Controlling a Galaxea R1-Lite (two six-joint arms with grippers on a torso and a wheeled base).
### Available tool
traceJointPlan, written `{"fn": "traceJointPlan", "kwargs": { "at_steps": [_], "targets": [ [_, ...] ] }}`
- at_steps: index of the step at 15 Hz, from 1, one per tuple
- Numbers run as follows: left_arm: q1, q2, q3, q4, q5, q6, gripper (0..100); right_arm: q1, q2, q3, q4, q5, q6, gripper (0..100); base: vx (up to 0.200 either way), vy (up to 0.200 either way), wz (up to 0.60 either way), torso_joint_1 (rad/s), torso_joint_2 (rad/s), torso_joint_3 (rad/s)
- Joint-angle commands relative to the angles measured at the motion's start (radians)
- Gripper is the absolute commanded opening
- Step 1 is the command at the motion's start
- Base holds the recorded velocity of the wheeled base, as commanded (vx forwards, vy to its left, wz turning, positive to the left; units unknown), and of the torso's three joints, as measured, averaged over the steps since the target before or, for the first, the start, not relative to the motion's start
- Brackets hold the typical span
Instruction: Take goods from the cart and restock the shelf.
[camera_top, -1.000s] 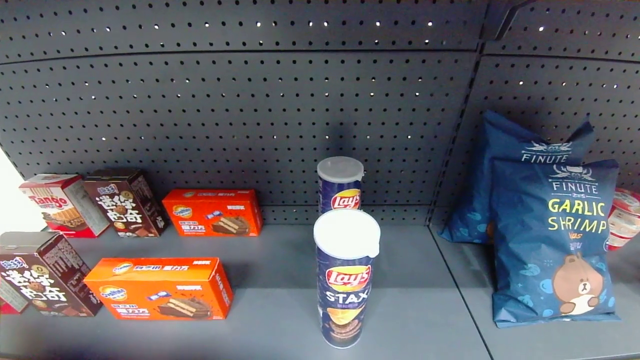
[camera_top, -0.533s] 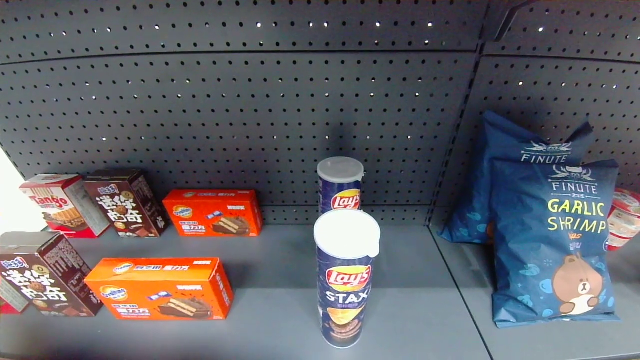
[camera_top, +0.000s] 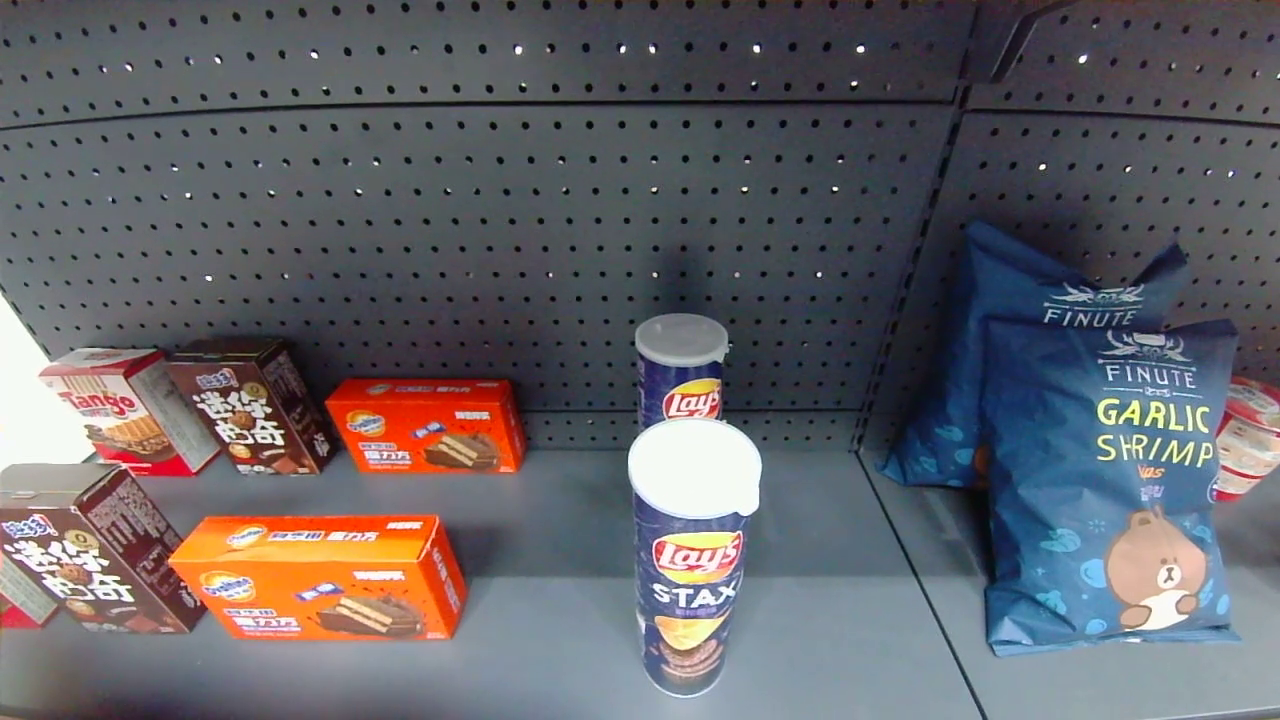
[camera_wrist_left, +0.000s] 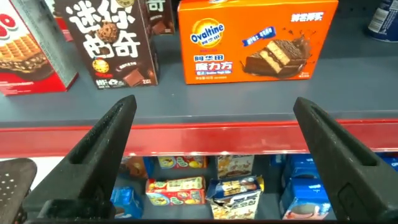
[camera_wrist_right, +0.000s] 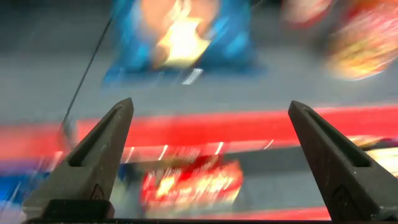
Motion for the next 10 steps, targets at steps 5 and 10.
{"fn": "traceJointPlan", "kwargs": {
  "at_steps": [5,10],
  "targets": [
    [0.000,-0.001,0.000,-0.002,-0.043,-0.009,100,0.000,0.002,0.000,-0.005,-0.012,0.014,100,0.000,0.000,0.00,0.000,0.00,0.000],
    [0.003,-0.001,0.000,0.000,-0.045,-0.009,100,0.124,-0.089,0.000,-0.007,-0.014,0.014,100,0.000,0.000,0.00,0.000,0.00,0.000]
  ]
}}
